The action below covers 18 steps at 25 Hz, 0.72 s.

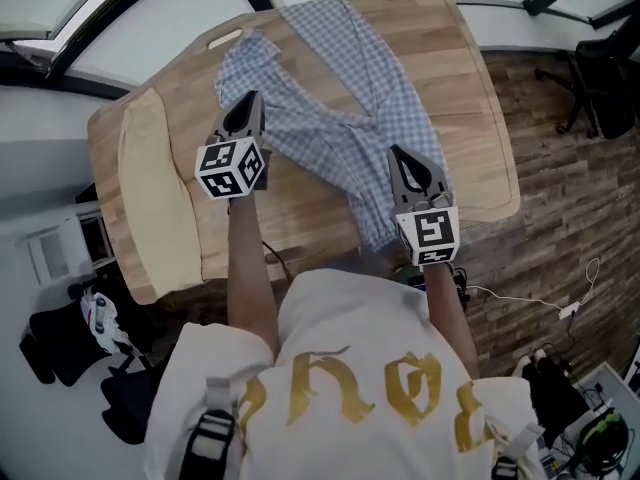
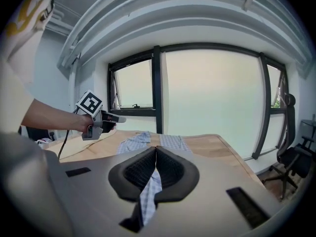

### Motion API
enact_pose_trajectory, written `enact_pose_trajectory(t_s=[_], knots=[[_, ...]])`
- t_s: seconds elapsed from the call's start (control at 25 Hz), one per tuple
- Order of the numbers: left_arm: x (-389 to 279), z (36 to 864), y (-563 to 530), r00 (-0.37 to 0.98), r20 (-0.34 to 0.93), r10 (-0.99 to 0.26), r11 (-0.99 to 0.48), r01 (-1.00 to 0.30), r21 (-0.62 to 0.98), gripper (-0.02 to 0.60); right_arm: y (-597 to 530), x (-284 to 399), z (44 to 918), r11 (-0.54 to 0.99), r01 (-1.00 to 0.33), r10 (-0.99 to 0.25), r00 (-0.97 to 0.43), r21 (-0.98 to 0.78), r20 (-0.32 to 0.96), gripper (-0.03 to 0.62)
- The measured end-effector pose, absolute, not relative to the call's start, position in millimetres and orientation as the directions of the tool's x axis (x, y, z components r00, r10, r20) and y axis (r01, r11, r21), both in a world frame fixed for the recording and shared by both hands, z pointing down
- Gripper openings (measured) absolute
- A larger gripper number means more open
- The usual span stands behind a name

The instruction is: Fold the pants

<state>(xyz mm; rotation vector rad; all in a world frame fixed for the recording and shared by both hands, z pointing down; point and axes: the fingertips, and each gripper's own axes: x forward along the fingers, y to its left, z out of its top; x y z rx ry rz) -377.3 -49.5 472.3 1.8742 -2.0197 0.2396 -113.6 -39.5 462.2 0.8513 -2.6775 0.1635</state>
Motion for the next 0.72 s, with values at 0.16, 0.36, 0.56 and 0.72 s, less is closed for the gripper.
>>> enact_pose_trajectory(t_s=[0.16,0.36,0.56,0.72], knots=[[-392.7,492.7,-66.3,-0.035,0.401,-0.916,0.085,-0.991,0.106,0.049,-36.5,-107.6,484.2,0.784,-0.621,-0.571,-0.728,-0.013,0.379,0.023],[-406.9,513.4,-71.7,-0.024,0.428,-0.904,0.091,-0.986,0.137,0.049,-19.0,-108.8,496.4,0.763,-0.646,-0.577,-0.697,-0.023,0.426,0.023],[-404.7,534.9,-76.7,0.036,0.489,-0.871,0.033,-0.991,0.132,0.049,-14.5,-124.7,505.5,0.772,-0.635,-0.551,-0.689,-0.026,0.471,0.023],[-410.6,544.8,-76.1,0.049,0.51,-0.859,0.018,-0.992,0.126,0.049,-0.1,-138.1,515.5,0.797,-0.599,-0.489,-0.712,-0.072,0.504,0.025]])
